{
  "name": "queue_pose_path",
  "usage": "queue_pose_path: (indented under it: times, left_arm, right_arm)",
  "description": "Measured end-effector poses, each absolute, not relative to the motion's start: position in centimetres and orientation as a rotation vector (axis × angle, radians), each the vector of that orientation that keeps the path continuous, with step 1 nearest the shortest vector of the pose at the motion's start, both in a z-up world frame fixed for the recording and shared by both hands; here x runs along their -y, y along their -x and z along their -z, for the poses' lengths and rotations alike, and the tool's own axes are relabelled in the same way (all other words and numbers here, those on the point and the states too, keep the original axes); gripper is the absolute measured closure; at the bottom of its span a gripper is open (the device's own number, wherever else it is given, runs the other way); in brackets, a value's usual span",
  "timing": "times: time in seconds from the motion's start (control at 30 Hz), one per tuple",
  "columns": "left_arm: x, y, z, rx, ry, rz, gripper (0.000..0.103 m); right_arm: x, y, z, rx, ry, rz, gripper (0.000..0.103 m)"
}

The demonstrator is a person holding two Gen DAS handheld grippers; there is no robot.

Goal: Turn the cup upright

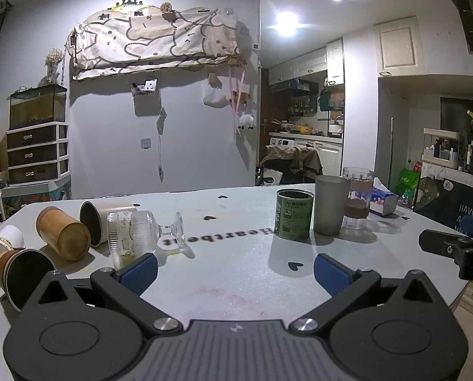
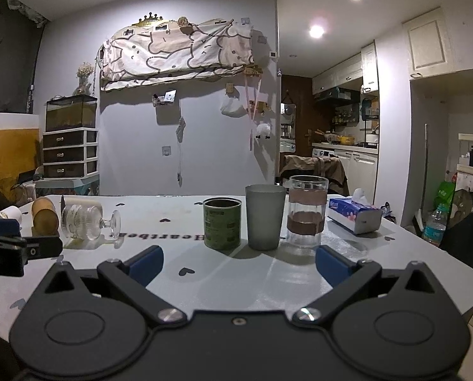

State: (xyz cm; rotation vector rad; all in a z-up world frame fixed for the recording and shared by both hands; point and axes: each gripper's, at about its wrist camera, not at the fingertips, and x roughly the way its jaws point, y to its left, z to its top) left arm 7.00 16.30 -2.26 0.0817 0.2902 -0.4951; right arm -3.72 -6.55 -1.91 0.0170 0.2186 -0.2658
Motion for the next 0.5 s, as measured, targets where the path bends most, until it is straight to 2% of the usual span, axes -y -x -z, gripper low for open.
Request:
queue_pose_path:
  times: [0.5]
  left_arm:
    - [-16.42,-6.99,2.18,-0.290,-0.081,0.494,0.000]
  right_arm:
    - [6.66,3.82,1.98,-0.223,-0.016,0.272,0.000]
